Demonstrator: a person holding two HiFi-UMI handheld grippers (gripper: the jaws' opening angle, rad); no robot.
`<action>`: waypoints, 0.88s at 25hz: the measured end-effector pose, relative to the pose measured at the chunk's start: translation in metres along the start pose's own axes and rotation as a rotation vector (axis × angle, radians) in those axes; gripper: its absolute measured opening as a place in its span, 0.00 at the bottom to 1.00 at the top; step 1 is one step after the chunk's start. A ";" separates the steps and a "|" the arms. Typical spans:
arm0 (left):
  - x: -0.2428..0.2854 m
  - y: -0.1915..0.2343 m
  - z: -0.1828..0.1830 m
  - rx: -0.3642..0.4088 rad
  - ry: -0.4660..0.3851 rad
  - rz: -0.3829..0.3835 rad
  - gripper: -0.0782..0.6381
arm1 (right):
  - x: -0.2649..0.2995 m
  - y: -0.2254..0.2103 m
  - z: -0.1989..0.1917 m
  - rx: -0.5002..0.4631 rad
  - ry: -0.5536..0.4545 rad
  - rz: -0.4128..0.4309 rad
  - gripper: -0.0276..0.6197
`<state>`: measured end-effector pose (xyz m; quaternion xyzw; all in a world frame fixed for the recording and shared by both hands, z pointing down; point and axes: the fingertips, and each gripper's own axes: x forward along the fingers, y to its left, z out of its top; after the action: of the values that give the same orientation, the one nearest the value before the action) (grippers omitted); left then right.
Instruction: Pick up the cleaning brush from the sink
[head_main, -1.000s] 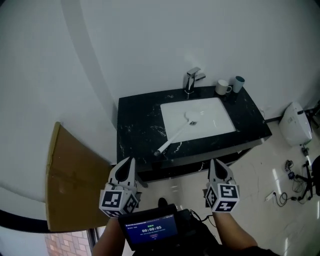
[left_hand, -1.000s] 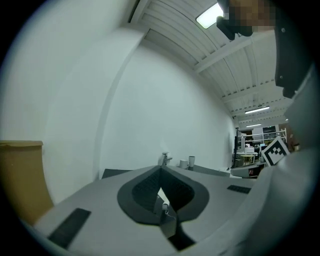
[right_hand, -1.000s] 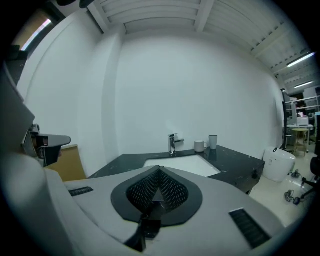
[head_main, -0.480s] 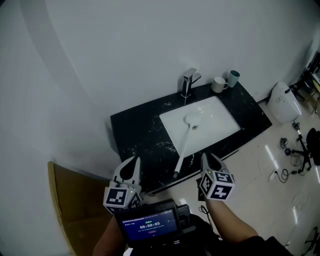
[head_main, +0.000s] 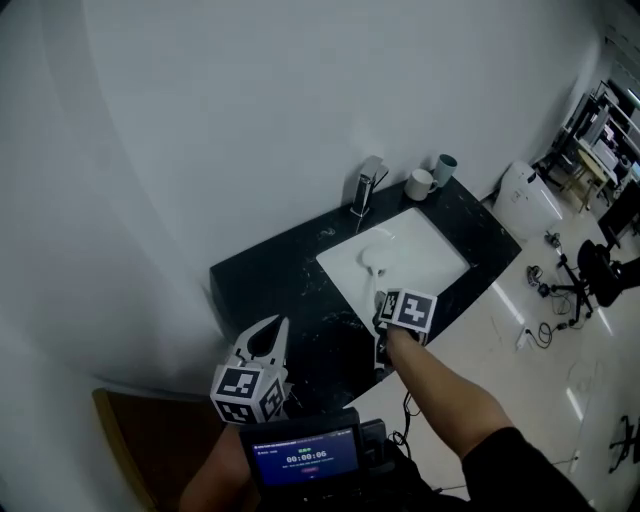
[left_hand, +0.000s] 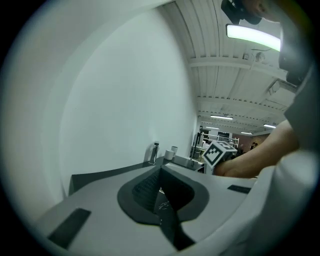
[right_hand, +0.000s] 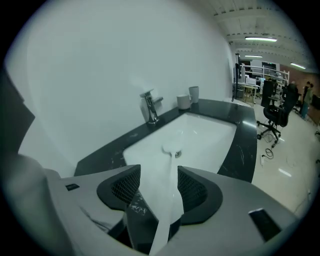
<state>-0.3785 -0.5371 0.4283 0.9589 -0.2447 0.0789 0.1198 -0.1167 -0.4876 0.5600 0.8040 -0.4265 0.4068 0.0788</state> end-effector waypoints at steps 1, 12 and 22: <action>0.006 0.007 -0.002 0.008 -0.001 -0.007 0.13 | 0.018 -0.003 -0.002 -0.002 0.028 -0.042 0.37; 0.078 0.043 0.005 0.012 0.048 -0.035 0.13 | 0.176 -0.026 -0.014 0.022 0.351 -0.162 0.37; 0.099 0.057 -0.007 -0.016 0.080 -0.019 0.13 | 0.202 -0.036 -0.044 -0.026 0.544 -0.174 0.11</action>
<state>-0.3211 -0.6283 0.4672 0.9563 -0.2311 0.1142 0.1381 -0.0541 -0.5696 0.7426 0.6978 -0.3243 0.5937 0.2354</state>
